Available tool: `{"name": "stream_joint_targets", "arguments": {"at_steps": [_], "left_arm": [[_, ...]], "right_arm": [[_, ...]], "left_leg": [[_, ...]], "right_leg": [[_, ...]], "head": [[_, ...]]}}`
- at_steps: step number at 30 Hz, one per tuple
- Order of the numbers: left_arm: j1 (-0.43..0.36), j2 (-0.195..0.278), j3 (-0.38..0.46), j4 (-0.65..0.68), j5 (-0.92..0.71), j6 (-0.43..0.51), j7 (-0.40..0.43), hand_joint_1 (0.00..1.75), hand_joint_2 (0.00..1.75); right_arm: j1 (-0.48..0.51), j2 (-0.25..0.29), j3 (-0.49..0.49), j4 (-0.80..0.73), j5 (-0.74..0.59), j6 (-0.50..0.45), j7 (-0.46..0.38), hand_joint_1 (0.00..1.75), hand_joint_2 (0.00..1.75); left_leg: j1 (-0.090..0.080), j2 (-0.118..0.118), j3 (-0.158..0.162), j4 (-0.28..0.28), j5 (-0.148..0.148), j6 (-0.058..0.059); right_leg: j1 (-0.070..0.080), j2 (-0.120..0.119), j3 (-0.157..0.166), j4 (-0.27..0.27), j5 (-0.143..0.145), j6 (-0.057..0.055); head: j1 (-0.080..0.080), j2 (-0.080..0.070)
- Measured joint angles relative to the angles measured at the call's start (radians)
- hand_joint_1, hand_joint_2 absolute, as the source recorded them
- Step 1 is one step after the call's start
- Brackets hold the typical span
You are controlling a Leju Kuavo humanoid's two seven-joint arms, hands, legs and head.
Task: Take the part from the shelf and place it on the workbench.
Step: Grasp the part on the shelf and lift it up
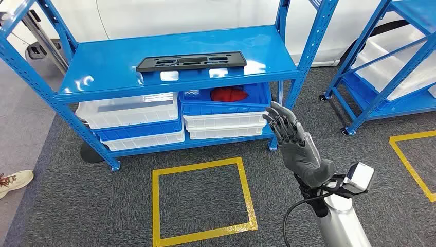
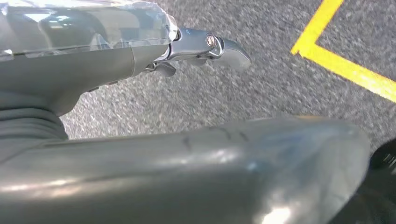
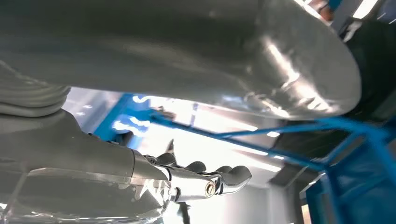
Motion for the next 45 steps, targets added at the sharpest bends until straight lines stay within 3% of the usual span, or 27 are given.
{"name": "stream_joint_targets", "arguments": {"at_steps": [3,7,9,11,12,13,14,16,18,20,23,25,27,28,29,30,32,33,34,37,39,42,43,44,45], "left_arm": [[-0.002,0.006,0.003,0.004,0.0,0.003,-0.007,0.0,0.0],[-0.004,0.011,0.005,0.008,-0.001,0.004,-0.016,0.0,0.0],[-0.004,0.012,0.006,0.011,-0.002,0.005,-0.019,0.0,0.0],[-0.005,0.014,0.006,0.013,-0.002,0.006,-0.022,0.0,0.0],[-0.005,0.014,0.006,0.014,-0.002,0.006,-0.024,0.0,0.0],[-0.005,0.014,0.006,0.014,-0.002,0.006,-0.026,0.0,0.0],[-0.005,0.014,0.006,0.015,-0.002,0.006,-0.028,0.0,0.0],[-0.005,0.014,0.007,0.015,-0.002,0.007,-0.032,0.0,0.0],[-0.008,0.014,0.01,0.016,-0.002,0.01,-0.035,0.0,0.0],[-0.011,0.015,0.015,0.019,-0.001,0.013,-0.04,0.0,0.0],[-0.015,0.018,0.022,0.022,-0.002,0.016,-0.048,0.0,0.0],[-0.017,0.022,0.023,0.023,-0.002,0.016,-0.052,0.0,0.0],[-0.017,0.025,0.023,0.024,-0.002,0.015,-0.053,0.0,0.0],[-0.017,0.025,0.023,0.025,-0.004,0.015,-0.053,0.0,0.0],[-0.016,0.025,0.023,0.027,-0.008,0.015,-0.053,0.0,0.0],[-0.016,0.026,0.023,0.028,-0.013,0.015,-0.053,0.0,0.0],[-0.015,0.027,0.023,0.031,-0.02,0.015,-0.054,0.0,0.0],[-0.017,0.028,0.023,0.031,-0.02,0.015,-0.055,0.0,0.0],[-0.018,0.028,0.023,0.032,-0.02,0.015,-0.056,0.0,0.0],[-0.02,0.028,0.023,0.032,-0.02,0.015,-0.057,0.0,0.0],[-0.02,0.027,0.023,0.032,-0.02,0.014,-0.058,0.0,0.0],[-0.02,0.027,0.023,0.032,-0.02,0.009,-0.061,0.0,0.0],[-0.02,0.027,0.023,0.032,-0.02,0.006,-0.062,0.0,0.0],[-0.019,0.026,0.023,0.032,-0.02,0.004,-0.063,0.0,0.0],[-0.018,0.026,0.022,0.032,-0.02,0.002,-0.064,0.0,0.0]], "right_arm": [[-0.009,-0.003,0.008,-0.024,-0.012,0.012,-0.012,0.0,0.0],[-0.015,-0.009,0.022,-0.058,-0.024,0.022,-0.023,0.0,0.0],[-0.018,-0.012,0.026,-0.069,-0.028,0.027,-0.026,0.0,0.0],[-0.02,-0.016,0.03,-0.074,-0.033,0.032,-0.031,0.0,0.0],[-0.021,-0.018,0.032,-0.076,-0.035,0.034,-0.033,0.0,0.0],[-0.021,-0.02,0.035,-0.078,-0.038,0.035,-0.035,0.0,0.0],[-0.022,-0.021,0.037,-0.079,-0.04,0.036,-0.037,0.0,0.0],[-0.03,-0.024,0.041,-0.082,-0.045,0.038,-0.038,0.0,0.0],[-0.046,-0.029,0.047,-0.086,-0.053,0.044,-0.038,0.0,0.0],[-0.062,-0.033,0.054,-0.087,-0.062,0.049,-0.037,0.0,0.0],[-0.079,-0.037,0.064,-0.088,-0.074,0.05,-0.034,0.0,0.0],[-0.087,-0.038,0.07,-0.088,-0.078,0.049,-0.033,0.0,0.0],[-0.09,-0.039,0.076,-0.087,-0.078,0.048,-0.033,0.0,0.0],[-0.09,-0.039,0.079,-0.087,-0.078,0.048,-0.033,0.0,0.0],[-0.09,-0.039,0.082,-0.087,-0.076,0.047,-0.033,0.0,0.0],[-0.09,-0.039,0.085,-0.087,-0.075,0.047,-0.033,0.0,0.0],[-0.09,-0.039,0.09,-0.087,-0.072,0.045,-0.033,0.0,0.0],[-0.09,-0.039,0.092,-0.088,-0.071,0.045,-0.033,0.0,0.0],[-0.091,-0.039,0.093,-0.088,-0.07,0.044,-0.032,0.0,0.0],[-0.092,-0.039,0.096,-0.088,-0.07,0.042,-0.032,0.0,0.0],[-0.093,-0.039,0.098,-0.088,-0.069,0.038,-0.033,0.0,0.0],[-0.088,-0.039,0.1,-0.087,-0.062,0.033,-0.035,0.0,0.0],[-0.084,-0.039,0.1,-0.087,-0.057,0.032,-0.036,0.0,0.0],[-0.08,-0.039,0.101,-0.087,-0.054,0.031,-0.037,0.0,0.0],[-0.078,-0.039,0.102,-0.087,-0.051,0.03,-0.038,0.0,0.0]], "left_leg": [[-0.002,-0.003,0.049,-0.105,0.025,0.007],[-0.008,-0.004,0.056,-0.13,0.027,0.038],[-0.007,-0.003,0.06,-0.136,0.03,0.053],[-0.013,-0.002,0.061,-0.136,0.027,0.063],[-0.017,-0.003,0.062,-0.136,0.025,0.067],[-0.022,-0.003,0.064,-0.136,0.023,0.07],[-0.025,-0.004,0.068,-0.136,0.02,0.072],[-0.031,-0.005,0.079,-0.136,0.013,0.073],[-0.037,-0.005,0.084,-0.134,0.004,0.067],[-0.037,-0.003,0.083,-0.134,-0.002,0.059],[-0.036,-0.001,0.083,-0.118,-0.016,0.043],[-0.029,-0.001,0.037,-0.025,-0.057,0.028],[-0.018,-0.001,-0.041,0.105,-0.099,0.015],[-0.013,-0.001,-0.067,0.139,-0.096,0.01],[-0.008,-0.001,-0.076,0.135,-0.073,0.005],[-0.005,-0.001,-0.066,0.092,-0.033,0.002],[-0.002,-0.001,-0.017,-0.039,0.045,0.001],[-0.004,-0.002,0.005,-0.088,0.061,0.006],[-0.007,-0.003,0.016,-0.116,0.064,0.014],[-0.01,-0.005,0.028,-0.13,0.047,0.042],[-0.009,-0.006,0.045,-0.136,0.041,0.057],[-0.015,-0.007,0.064,-0.139,0.025,0.072],[-0.018,-0.008,0.072,-0.139,0.018,0.074],[-0.021,-0.009,0.081,-0.139,0.01,0.075],[-0.024,-0.01,0.094,-0.139,0.001,0.075]], "right_leg": [[0.001,0.002,0.002,0.001,-0.003,0.015],[0.001,0.002,0.0,0.002,-0.006,0.042],[-0.001,0.0,-0.028,0.064,-0.043,0.047],[0.002,0.0,-0.096,0.196,-0.1,0.045],[0.003,0.0,-0.128,0.253,-0.116,0.043],[0.005,0.0,-0.146,0.279,-0.112,0.041],[0.008,0.0,-0.144,0.265,-0.089,0.036],[0.016,-0.001,-0.096,0.149,-0.015,0.02],[0.026,-0.005,-0.047,0.038,0.024,0.005],[0.032,-0.006,-0.033,0.005,0.021,-0.002],[0.024,-0.003,-0.018,-0.013,0.019,-0.009],[0.019,-0.005,-0.001,-0.023,0.015,-0.014],[0.017,-0.005,0.01,-0.023,0.004,-0.016],[0.016,-0.004,0.016,-0.023,-0.002,-0.014],[0.014,-0.003,0.024,-0.023,-0.008,-0.012],[0.011,-0.002,0.034,-0.023,-0.016,-0.008],[0.008,-0.001,0.054,-0.022,-0.033,0.004],[0.008,0.0,0.06,-0.021,-0.04,0.011],[0.009,0.0,0.063,-0.022,-0.044,0.018],[0.008,0.0,0.069,-0.017,-0.048,0.035],[0.005,0.0,0.046,0.035,-0.068,0.041],[0.006,0.0,-0.073,0.218,-0.128,0.043],[0.007,0.0,-0.108,0.256,-0.133,0.042],[0.008,0.0,-0.128,0.262,-0.118,0.039],[0.011,0.0,-0.13,0.231,-0.084,0.033]], "head": [[0.0,0.0],[0.0,0.0],[0.0,0.0],[0.0,0.0],[0.0,0.0],[0.0,0.0],[0.0,0.0],[0.0,0.0],[0.0,0.0],[0.0,0.0],[0.0,0.0],[0.0,0.0],[0.0,0.0],[0.0,0.0],[0.0,0.0],[0.0,0.0],[0.0,0.0],[0.0,0.0],[0.0,0.0],[0.0,0.0],[0.0,0.0],[0.0,0.0],[0.0,0.0],[0.0,0.0],[0.0,0.0]]}}
